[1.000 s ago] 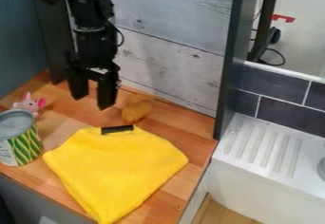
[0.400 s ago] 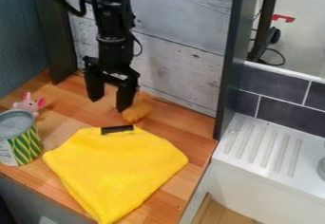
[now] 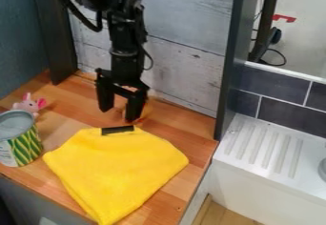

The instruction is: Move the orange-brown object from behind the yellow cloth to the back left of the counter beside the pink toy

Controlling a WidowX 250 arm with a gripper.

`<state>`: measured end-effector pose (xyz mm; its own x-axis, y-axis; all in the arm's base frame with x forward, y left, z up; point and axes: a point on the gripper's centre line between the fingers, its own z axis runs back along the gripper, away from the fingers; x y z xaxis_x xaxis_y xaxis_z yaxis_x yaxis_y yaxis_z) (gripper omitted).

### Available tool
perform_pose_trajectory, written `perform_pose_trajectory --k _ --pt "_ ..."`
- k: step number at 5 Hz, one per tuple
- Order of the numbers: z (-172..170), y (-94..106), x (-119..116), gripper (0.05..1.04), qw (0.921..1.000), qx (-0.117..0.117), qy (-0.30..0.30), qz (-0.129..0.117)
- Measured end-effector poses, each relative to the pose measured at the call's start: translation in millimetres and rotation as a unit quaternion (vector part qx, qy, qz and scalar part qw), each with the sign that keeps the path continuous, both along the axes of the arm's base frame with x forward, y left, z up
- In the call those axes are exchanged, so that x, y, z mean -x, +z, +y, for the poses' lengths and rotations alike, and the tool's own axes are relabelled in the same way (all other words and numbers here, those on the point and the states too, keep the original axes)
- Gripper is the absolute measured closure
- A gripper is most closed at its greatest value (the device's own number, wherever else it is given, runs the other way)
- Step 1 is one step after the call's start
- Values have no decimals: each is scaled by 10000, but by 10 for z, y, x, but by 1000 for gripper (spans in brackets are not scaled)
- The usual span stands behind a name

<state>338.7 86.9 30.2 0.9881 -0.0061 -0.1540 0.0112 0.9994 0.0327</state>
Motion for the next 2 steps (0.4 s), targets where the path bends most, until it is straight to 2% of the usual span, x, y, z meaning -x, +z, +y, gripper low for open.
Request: perform_pose_trajectory --k 2 --pt "-9 -102 -64 83 9998 103 -155 98"
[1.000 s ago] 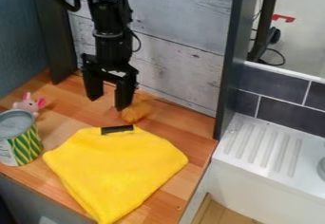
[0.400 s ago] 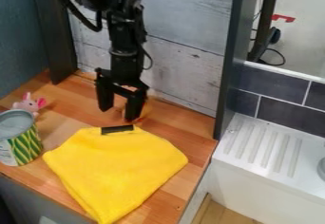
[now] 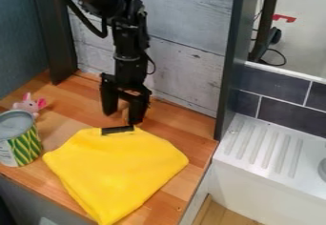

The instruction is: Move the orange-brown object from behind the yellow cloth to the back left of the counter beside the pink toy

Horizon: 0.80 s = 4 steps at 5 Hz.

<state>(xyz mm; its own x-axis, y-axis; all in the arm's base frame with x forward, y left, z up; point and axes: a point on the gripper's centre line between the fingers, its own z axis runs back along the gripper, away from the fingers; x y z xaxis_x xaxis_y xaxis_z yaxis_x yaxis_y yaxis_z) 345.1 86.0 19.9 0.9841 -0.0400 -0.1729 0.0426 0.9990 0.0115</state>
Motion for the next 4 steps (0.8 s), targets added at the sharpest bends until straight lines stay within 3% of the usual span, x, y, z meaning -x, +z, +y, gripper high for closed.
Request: perform_pose_trajectory --k 2,3,4 --pt "-51 -57 -70 139 9999 80 -123 11" --pt "-101 -74 -75 374 9998 151 -137 20" --pt "-118 -74 -84 521 9997 203 -106 8"
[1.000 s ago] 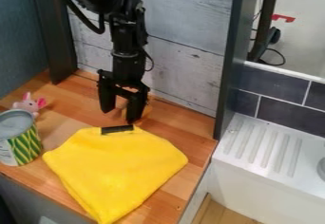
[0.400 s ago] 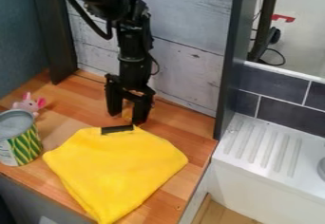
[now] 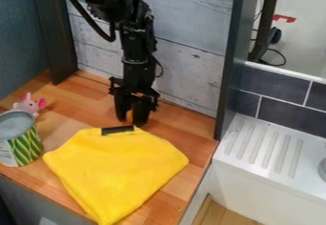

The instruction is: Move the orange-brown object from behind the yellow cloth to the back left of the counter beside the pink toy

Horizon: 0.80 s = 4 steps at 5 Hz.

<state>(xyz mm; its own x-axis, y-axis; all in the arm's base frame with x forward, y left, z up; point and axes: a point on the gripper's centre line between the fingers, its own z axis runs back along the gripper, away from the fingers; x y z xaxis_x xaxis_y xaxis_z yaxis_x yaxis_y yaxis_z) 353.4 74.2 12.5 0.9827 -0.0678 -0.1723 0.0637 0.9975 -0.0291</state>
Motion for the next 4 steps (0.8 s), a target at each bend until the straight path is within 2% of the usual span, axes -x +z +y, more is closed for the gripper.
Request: perform_pose_trajectory --k 2,3,4 --pt "-7 10 40 521 9999 -5 151 30" --pt "145 410 106 521 9983 -164 418 -369" --pt "607 658 321 521 9924 -387 1046 -513"
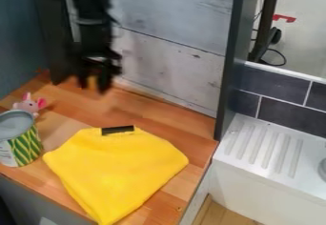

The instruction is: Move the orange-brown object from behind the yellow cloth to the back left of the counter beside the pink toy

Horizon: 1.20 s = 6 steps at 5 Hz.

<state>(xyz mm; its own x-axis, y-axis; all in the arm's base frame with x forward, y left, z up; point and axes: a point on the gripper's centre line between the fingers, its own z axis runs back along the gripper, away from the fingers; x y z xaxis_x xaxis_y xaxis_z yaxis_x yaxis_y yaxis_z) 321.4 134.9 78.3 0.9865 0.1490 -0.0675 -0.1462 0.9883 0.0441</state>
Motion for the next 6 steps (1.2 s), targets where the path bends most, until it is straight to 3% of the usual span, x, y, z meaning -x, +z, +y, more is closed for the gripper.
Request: perform_pose_trajectory --k 1,2,4,6 --pt "357 60 140 521 9989 13 468 -50" --pt "573 -72 131 521 9980 94 622 87" --pt "648 -441 48 521 9974 255 535 407" --pt "683 -643 41 521 9960 252 576 636"
